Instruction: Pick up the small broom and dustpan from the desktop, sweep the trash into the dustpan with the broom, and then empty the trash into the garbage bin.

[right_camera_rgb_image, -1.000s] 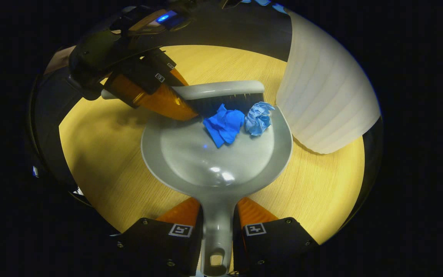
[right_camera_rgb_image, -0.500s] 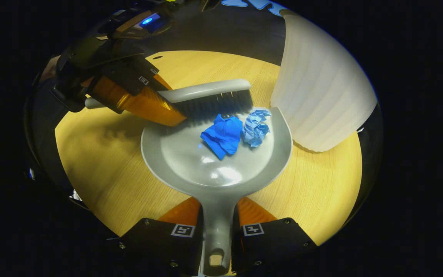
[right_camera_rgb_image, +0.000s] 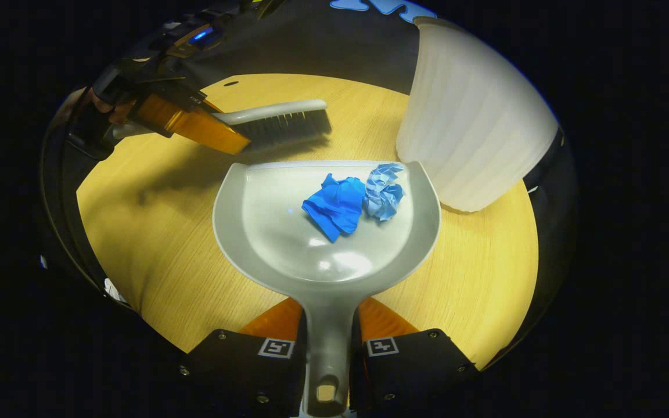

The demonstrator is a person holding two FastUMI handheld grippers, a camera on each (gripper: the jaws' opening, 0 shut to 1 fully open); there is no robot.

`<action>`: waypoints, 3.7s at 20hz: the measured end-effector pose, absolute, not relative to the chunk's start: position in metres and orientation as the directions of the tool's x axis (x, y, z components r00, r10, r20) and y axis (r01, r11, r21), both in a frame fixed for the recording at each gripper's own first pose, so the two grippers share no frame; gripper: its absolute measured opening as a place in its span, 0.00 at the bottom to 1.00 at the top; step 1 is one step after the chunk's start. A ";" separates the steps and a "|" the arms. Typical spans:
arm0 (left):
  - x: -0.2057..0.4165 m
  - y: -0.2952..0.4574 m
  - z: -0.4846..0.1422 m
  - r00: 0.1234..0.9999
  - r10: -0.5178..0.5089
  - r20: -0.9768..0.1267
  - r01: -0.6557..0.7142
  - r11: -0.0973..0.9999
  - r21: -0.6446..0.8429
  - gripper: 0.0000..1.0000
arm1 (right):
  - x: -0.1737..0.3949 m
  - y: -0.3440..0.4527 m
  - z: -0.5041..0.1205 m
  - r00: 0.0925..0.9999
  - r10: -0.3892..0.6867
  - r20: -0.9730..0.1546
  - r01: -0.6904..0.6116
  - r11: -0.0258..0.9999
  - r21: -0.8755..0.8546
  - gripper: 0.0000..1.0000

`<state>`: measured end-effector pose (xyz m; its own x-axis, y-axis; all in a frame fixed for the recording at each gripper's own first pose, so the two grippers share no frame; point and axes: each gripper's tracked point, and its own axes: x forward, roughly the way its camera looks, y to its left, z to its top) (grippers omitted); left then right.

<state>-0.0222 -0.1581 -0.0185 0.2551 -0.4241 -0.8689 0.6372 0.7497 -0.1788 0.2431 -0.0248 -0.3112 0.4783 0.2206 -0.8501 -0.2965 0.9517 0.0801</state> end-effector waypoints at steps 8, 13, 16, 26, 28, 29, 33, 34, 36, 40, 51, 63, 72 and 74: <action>0.004 -0.112 -0.032 0.309 -0.400 -0.863 0.558 0.811 -0.176 0.39 | 0.211 -0.070 -0.293 0.501 0.202 -0.841 -0.206 0.972 0.111 0.31; 0.031 -0.074 -0.053 0.348 -0.366 -0.863 0.510 0.846 -0.154 0.37 | 0.201 -0.088 -0.252 0.537 0.217 -0.815 -0.176 0.974 0.143 0.31; 0.051 -0.044 -0.063 0.361 -0.356 -0.862 0.487 0.860 -0.151 0.41 | 0.197 -0.102 -0.206 0.566 0.228 -0.792 -0.175 0.972 0.155 0.31; 0.040 0.001 -0.050 0.397 -0.341 -0.852 0.425 0.891 -0.159 0.39 | 0.215 -0.148 -0.066 0.620 0.294 -0.727 -0.206 0.956 0.211 0.31; 0.041 0.008 -0.046 0.410 -0.342 -0.846 0.412 0.897 -0.163 0.41 | 0.231 -0.155 -0.043 0.637 0.294 -0.712 -0.209 0.956 0.208 0.31; 0.043 0.011 -0.043 0.416 -0.340 -0.844 0.406 0.899 -0.163 0.40 | 0.237 -0.158 -0.035 0.645 0.291 -0.707 -0.209 0.956 0.204 0.31; 0.042 0.025 -0.034 0.426 -0.334 -0.841 0.385 0.908 -0.165 0.40 | 0.269 -0.162 -0.010 0.671 0.310 -0.673 -0.187 0.950 0.251 0.30; 0.042 0.028 -0.033 0.430 -0.332 -0.839 0.378 0.911 -0.166 0.40 | 0.278 -0.168 -0.006 0.680 0.308 -0.665 -0.175 0.949 0.261 0.31; 0.043 0.034 -0.028 0.435 -0.329 -0.838 0.367 0.915 -0.169 0.40 | 0.292 -0.179 -0.001 0.693 0.291 -0.660 -0.145 0.953 0.267 0.30; 0.043 0.047 -0.024 0.443 -0.319 -0.838 0.349 0.922 -0.167 0.38 | 0.322 -0.206 0.003 0.707 0.256 -0.659 -0.090 0.957 0.275 0.30; 0.025 0.056 -0.013 0.453 -0.297 -0.841 0.342 0.929 -0.143 0.39 | 0.376 -0.231 0.022 0.740 0.448 -0.502 0.142 0.625 0.767 0.30; 0.000 0.013 -0.006 0.439 -0.321 -0.839 0.385 0.911 -0.147 0.41 | 0.400 -0.258 0.029 0.840 0.484 -0.247 0.208 0.132 0.969 0.30; -0.020 -0.009 0.003 0.465 -0.300 -0.833 0.338 0.930 -0.146 0.39 | 0.403 -0.270 0.033 0.857 0.506 -0.101 0.151 -0.060 0.987 0.30; -0.024 -0.011 0.004 0.475 -0.288 -0.831 0.310 0.939 -0.149 0.39 | 0.400 -0.271 0.034 0.850 0.522 -0.075 0.139 -0.083 0.987 0.30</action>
<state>-0.0243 -0.0112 0.0043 0.4750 -0.2883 -0.8314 0.3097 0.9391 -0.1487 0.4005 -0.2712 0.0338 0.8498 0.5217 -0.0753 0.1386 -0.0832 0.9869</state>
